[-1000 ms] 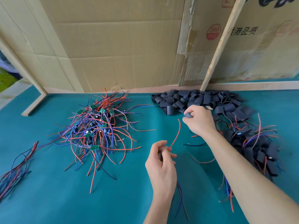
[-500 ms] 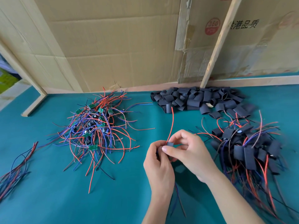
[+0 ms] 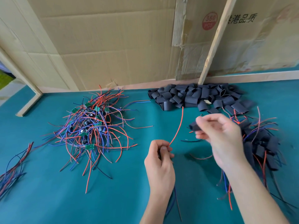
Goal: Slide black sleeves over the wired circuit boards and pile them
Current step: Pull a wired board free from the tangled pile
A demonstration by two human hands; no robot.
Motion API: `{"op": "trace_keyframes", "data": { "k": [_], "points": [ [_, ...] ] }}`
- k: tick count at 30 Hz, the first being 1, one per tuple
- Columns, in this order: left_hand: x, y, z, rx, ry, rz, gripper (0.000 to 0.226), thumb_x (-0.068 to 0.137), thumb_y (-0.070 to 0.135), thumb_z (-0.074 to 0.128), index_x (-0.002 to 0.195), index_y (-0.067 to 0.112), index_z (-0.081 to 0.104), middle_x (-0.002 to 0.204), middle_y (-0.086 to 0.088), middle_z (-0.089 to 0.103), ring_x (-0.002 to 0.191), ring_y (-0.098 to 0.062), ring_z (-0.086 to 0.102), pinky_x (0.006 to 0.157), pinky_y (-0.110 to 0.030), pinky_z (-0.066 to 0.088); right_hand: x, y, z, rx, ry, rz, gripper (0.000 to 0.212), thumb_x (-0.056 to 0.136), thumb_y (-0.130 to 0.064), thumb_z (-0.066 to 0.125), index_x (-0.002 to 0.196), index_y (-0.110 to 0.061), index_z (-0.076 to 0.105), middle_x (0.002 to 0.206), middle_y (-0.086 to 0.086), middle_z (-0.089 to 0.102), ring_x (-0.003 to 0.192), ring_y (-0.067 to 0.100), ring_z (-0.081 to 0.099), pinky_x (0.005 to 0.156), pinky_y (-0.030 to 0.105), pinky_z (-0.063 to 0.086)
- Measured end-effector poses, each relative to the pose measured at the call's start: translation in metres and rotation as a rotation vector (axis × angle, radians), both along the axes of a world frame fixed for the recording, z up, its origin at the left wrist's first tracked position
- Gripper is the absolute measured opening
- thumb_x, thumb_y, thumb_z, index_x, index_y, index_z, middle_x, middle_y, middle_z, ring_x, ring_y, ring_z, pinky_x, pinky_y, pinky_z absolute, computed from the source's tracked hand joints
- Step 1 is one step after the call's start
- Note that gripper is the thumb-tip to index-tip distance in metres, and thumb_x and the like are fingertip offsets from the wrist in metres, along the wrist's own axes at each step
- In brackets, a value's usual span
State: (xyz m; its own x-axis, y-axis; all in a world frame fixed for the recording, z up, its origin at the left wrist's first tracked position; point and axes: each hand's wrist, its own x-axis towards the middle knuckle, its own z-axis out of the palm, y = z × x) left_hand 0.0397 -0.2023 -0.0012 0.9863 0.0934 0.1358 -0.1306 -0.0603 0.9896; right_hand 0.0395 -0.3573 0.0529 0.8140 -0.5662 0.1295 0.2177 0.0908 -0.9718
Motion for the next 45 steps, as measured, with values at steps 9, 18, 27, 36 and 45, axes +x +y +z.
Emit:
{"op": "trace_keyframes", "data": {
  "k": [9, 18, 27, 36, 45],
  "points": [
    [-0.003, -0.005, 0.002, 0.134, -0.058, -0.122, 0.036, 0.102, -0.001, 0.047, 0.087, 0.028, 0.061, 0.081, 0.011, 0.066, 0.068, -0.013, 0.065, 0.063, -0.024, 0.05, 0.003, -0.027, 0.009, -0.021, -0.13, -0.227, 0.012, 0.093, -0.01, 0.076, 0.086, -0.016, 0.069, 0.069, -0.001, 0.071, 0.058, 0.02, 0.069, 0.063, 0.028, 0.058],
    [-0.003, -0.004, 0.001, 0.169, -0.074, -0.149, 0.034, 0.101, -0.002, 0.048, 0.087, 0.026, 0.062, 0.08, 0.011, 0.066, 0.068, -0.013, 0.064, 0.064, -0.022, 0.049, 0.006, -0.029, 0.006, -0.097, -0.082, -0.17, 0.012, 0.091, -0.009, 0.078, 0.085, -0.016, 0.071, 0.07, 0.002, 0.074, 0.06, 0.017, 0.069, 0.06, 0.024, 0.058],
    [-0.003, -0.003, 0.001, 0.189, -0.061, -0.148, 0.033, 0.101, 0.0, 0.048, 0.087, 0.026, 0.062, 0.08, 0.012, 0.066, 0.069, -0.012, 0.065, 0.064, -0.022, 0.05, 0.008, -0.03, 0.003, -0.05, -0.057, -0.146, 0.013, 0.092, -0.009, 0.077, 0.083, -0.016, 0.071, 0.069, 0.001, 0.072, 0.06, 0.018, 0.069, 0.058, 0.023, 0.057],
    [-0.003, -0.003, 0.001, 0.184, -0.063, -0.125, 0.033, 0.102, 0.001, 0.048, 0.088, 0.027, 0.062, 0.082, 0.013, 0.066, 0.069, -0.011, 0.066, 0.064, -0.022, 0.049, 0.003, -0.022, 0.002, -0.062, 0.025, 0.066, 0.017, 0.086, -0.003, 0.079, 0.094, -0.01, 0.067, 0.072, 0.007, 0.075, 0.056, 0.017, 0.064, 0.054, 0.022, 0.053],
    [-0.003, -0.002, 0.002, 0.102, -0.02, -0.133, 0.019, 0.1, 0.01, 0.052, 0.101, 0.028, 0.057, 0.096, 0.017, 0.069, 0.076, -0.013, 0.072, 0.073, -0.028, 0.054, 0.006, 0.021, -0.026, -0.118, 0.219, 0.212, 0.027, 0.082, -0.006, 0.085, 0.101, -0.012, 0.066, 0.074, 0.008, 0.076, 0.064, 0.013, 0.067, 0.056, 0.02, 0.052]
  ]
}}
